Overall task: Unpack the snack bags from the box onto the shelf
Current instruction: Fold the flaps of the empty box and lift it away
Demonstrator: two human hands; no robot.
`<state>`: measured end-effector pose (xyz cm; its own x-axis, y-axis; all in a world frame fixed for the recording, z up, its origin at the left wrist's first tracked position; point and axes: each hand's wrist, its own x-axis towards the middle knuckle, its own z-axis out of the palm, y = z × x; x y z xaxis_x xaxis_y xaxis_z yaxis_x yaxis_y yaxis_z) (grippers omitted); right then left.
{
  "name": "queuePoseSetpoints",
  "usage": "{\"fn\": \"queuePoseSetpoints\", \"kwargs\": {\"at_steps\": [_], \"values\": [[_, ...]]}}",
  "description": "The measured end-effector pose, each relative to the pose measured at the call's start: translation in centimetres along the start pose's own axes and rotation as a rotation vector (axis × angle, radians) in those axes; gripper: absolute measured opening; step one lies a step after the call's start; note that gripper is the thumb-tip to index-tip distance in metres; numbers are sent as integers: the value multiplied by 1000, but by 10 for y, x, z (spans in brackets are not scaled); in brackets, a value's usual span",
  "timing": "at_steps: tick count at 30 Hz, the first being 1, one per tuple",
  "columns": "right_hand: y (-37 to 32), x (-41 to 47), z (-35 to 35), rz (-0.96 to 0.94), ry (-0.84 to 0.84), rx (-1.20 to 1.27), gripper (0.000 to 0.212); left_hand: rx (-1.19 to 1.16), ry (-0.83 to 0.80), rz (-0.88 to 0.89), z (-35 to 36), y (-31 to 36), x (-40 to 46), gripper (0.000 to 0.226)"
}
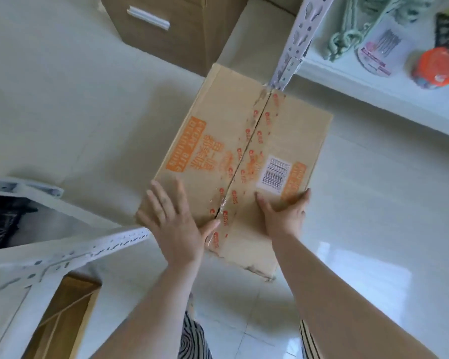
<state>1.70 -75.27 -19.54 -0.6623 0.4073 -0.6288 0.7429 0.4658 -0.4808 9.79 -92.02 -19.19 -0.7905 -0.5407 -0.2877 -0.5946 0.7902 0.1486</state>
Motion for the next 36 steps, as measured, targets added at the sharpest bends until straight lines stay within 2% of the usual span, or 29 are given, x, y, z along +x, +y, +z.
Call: {"fn": "queuePoseSetpoints", "kwargs": {"at_steps": [2, 5, 15, 17, 22, 26, 32, 36], "values": [[-2, 3, 2, -48, 5, 49, 121, 149, -107, 162, -3, -9, 24, 123], [-8, 13, 1, -89, 32, 25, 121, 116, -179, 179, 5, -7, 37, 122], [-19, 49, 0, -209, 116, -46, 124, 62, -33, 240, 25, 16, 53, 103], [-17, 53, 5, -266, 155, -23, 123, 66, 13, 258, 26, 16, 55, 101], [-13, 55, 8, -429, 284, 31, 122, 85, -8, 293, 20, 22, 60, 95], [-8, 54, 6, -587, 311, 7, 117, 61, -5, 318, 19, 29, 64, 87], [16, 27, 20, -536, 425, -239, 105, 71, 15, 347, 16, 29, 61, 83], [16, 21, 17, -491, 395, -274, 105, 71, -3, 373, 13, 30, 63, 85]]}}
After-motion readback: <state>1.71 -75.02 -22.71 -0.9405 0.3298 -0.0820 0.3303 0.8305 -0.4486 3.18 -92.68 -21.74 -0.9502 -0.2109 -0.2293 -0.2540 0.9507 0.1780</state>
